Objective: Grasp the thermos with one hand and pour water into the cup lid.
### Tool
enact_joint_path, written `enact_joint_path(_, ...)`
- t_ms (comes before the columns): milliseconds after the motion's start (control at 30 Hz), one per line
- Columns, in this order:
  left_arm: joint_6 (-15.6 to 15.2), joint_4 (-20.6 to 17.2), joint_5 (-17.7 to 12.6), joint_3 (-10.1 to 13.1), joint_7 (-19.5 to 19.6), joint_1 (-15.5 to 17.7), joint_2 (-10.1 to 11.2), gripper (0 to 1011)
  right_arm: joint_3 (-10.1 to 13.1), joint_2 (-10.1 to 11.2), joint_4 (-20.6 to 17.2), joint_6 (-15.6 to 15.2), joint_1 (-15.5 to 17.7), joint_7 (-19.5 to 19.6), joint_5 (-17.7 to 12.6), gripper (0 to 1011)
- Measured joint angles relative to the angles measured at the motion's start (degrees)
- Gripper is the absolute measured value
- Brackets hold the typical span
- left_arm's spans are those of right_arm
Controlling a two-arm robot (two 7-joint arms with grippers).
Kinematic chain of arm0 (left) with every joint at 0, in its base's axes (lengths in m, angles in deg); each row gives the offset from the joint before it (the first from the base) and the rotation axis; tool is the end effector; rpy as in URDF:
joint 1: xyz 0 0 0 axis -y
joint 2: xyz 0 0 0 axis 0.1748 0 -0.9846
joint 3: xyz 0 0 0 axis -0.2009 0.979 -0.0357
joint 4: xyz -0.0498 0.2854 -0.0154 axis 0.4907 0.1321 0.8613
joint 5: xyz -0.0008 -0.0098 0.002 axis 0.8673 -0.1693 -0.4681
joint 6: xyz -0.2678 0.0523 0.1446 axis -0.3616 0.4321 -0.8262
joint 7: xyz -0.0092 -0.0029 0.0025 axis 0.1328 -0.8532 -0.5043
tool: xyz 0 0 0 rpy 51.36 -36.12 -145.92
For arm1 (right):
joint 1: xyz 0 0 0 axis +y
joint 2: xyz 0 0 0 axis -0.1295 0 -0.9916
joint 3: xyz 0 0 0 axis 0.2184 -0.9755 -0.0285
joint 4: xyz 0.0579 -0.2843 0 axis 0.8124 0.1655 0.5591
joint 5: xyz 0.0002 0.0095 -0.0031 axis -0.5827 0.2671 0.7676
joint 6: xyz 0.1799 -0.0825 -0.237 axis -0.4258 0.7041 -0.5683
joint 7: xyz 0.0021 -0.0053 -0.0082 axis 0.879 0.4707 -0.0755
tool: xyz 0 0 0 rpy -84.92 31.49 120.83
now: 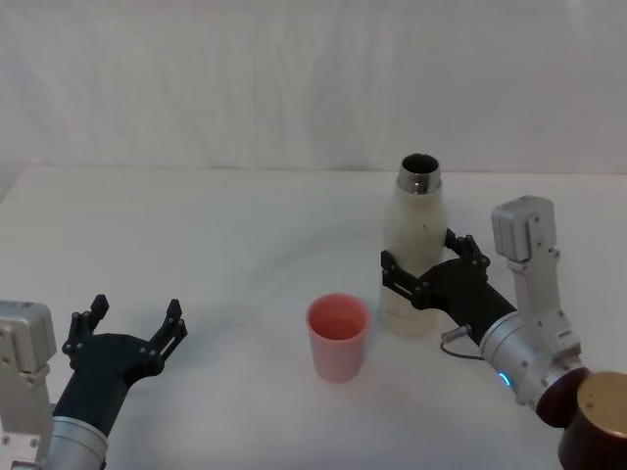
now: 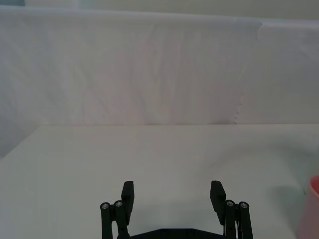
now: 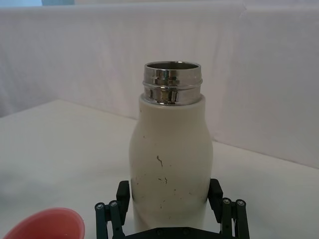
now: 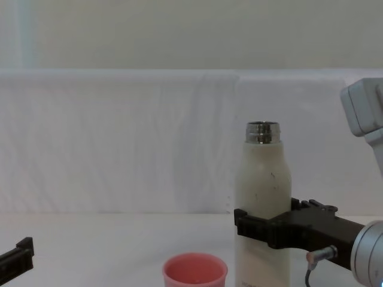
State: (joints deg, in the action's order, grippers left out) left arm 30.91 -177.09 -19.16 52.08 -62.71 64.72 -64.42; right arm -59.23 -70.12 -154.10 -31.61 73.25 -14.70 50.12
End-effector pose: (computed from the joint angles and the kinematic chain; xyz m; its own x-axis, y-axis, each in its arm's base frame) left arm 0.2529 0.0376 -0.2852 0.1246 0.9917 -0.0327 -0.9921 0.1241 -0.0176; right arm 0.3599 0.0618 -0.2658 0.4836 -0.8739 0.0492 0.8752 0.4835 -0.0145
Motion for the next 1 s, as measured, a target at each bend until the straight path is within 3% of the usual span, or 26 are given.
enact_joint_path(1000, 0.0, 0.0, 0.0, 0.0, 0.0, 0.0, 0.0, 1001, 0.23, -0.71, 0.97, 0.11, -0.51, 0.55, 0.78, 983)
